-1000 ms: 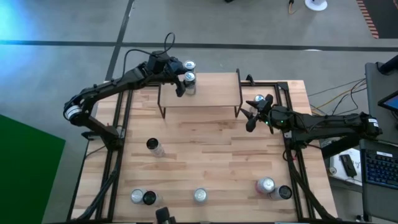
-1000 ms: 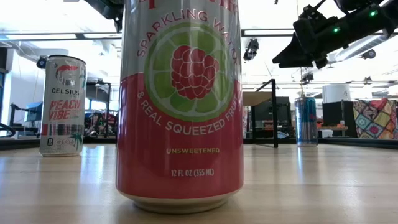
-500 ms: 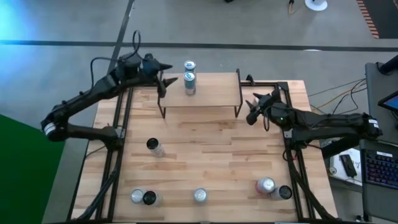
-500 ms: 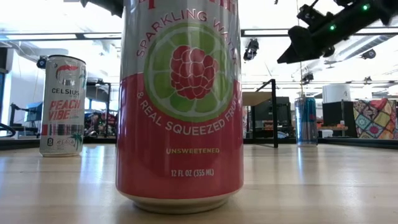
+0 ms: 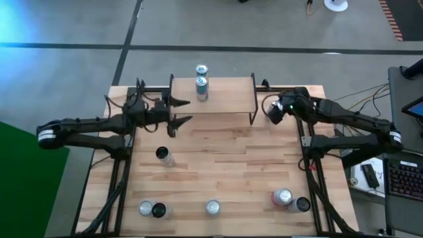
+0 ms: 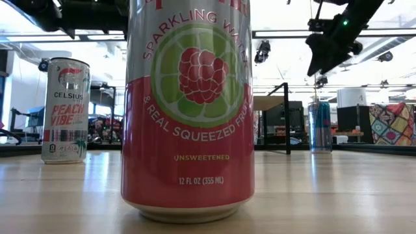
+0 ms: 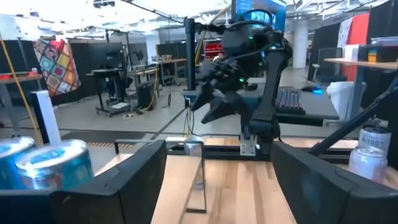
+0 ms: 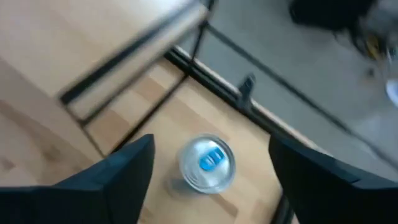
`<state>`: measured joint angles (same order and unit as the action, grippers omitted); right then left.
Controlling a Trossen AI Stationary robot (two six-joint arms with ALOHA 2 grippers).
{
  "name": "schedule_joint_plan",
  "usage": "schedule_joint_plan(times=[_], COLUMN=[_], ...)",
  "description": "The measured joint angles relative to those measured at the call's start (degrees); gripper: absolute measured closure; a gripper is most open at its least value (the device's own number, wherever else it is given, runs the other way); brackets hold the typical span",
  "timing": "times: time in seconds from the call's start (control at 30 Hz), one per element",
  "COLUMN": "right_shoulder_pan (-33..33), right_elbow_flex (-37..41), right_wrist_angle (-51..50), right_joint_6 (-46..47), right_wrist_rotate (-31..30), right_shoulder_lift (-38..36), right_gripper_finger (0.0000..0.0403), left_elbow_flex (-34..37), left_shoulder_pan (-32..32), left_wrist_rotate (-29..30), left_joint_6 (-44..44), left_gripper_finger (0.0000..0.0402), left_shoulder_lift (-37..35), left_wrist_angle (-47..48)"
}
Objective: Place canned beverage on shelf
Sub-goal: Align the blue soda can with the other blue soda can on the shelf
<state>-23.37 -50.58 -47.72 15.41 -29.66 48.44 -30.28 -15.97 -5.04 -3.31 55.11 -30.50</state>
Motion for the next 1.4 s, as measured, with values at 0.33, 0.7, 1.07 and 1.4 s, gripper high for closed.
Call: schedule_joint_plan(times=[0.33, 0.7, 1.07, 1.4], right_shoulder_pan=[-7.0, -11.0, -15.8, -15.7], right_elbow_flex=[-0.1, -0.7, -0.8, -6.0], right_wrist_angle=[-4.2, -2.5, -0.9, -7.5], right_joint_6=[10.8, 5.3, 1.1, 4.1], right_wrist_rotate=[3.2, 9.1, 15.6, 17.5], right_shoulder_lift=[10.1, 16.9, 17.3, 17.3], right_gripper_finger=[0.0040, 0.0051, 0.0169, 0.0165], left_elbow_flex=[-0.2, -0.6, -0.7, -0.7], left_shoulder_pan=[2.3, 2.4, 2.4, 2.4], left_wrist_rotate=[8.5, 8.4, 8.5, 13.1], left_joint_6=[0.6, 0.7, -0.6, -0.6], left_gripper_finger=[0.0127, 0.0127, 0.0127, 0.0127], left_shoulder_lift=[1.6, 2.6, 2.9, 2.9], left_wrist_angle=[0.9, 2.3, 2.3, 2.4])
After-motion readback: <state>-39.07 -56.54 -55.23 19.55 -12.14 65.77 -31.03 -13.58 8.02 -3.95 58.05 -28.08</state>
